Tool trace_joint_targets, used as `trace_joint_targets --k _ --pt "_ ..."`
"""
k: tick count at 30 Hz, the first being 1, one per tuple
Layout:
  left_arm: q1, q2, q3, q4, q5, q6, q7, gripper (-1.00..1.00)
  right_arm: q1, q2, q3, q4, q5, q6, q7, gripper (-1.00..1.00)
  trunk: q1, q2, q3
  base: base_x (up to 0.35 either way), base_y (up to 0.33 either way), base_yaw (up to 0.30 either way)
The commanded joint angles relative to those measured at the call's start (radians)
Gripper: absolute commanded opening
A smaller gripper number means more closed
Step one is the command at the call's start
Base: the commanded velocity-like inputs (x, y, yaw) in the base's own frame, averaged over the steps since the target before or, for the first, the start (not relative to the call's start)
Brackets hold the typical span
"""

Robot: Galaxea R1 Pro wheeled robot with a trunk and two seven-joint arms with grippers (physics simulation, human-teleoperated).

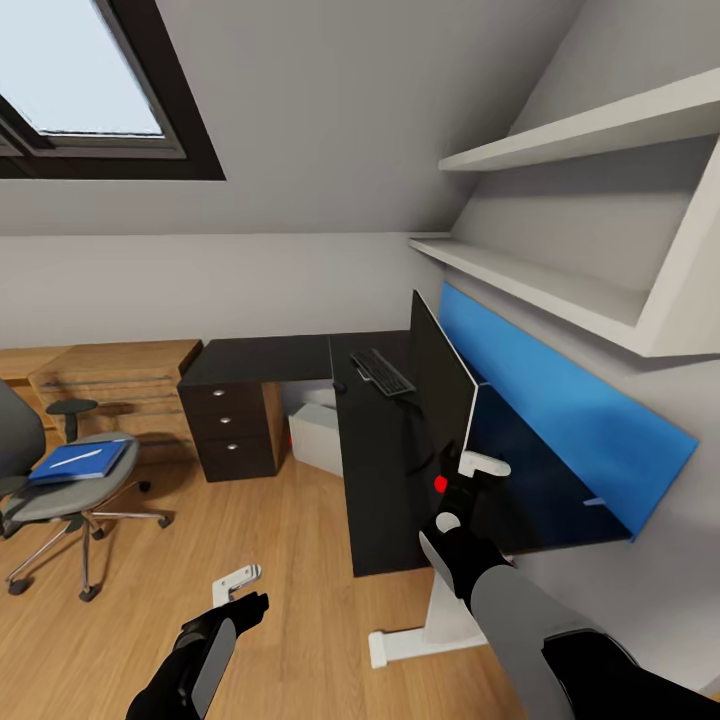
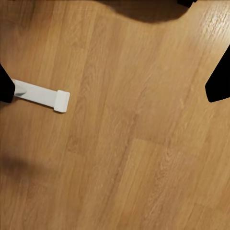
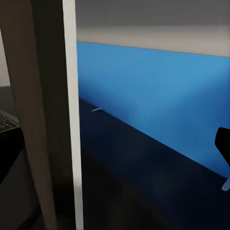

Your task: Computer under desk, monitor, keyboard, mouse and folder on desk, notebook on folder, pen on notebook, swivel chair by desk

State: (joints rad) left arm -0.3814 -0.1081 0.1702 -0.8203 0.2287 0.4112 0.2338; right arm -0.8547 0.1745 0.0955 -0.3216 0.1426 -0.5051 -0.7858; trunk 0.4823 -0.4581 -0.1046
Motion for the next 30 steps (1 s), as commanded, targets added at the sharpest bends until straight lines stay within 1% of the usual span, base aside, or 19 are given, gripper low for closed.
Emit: trace_joint_targets --k 1,7,15,30 --pt "-0.001 -0.001 0.002 -0.002 0.011 0.004 0.006 1.0 -0.001 0.0 0.003 0.002 0.006 0.002 -0.009 1.0 0.001 -0.002 -0.002 0.048 0.0 0.0" --pt "-0.001 -0.001 0.002 -0.002 0.011 0.005 0.006 1.0 -0.001 0.0 0.002 0.002 0.007 0.002 -0.009 1.0 0.001 -0.002 -0.002 0.017 -0.005 0.0" --pt "-0.001 -0.001 0.002 -0.002 0.011 0.004 0.007 1.0 -0.001 0.0 0.003 0.002 0.008 0.002 -0.009 1.0 0.001 -0.002 -0.002 0.106 -0.116 0.0" --pt "-0.001 -0.001 0.002 -0.002 0.011 0.005 0.007 1.0 -0.001 0.0 0.004 0.001 0.008 0.002 -0.009 1.0 0.001 -0.002 -0.002 0.002 -0.002 0.0"
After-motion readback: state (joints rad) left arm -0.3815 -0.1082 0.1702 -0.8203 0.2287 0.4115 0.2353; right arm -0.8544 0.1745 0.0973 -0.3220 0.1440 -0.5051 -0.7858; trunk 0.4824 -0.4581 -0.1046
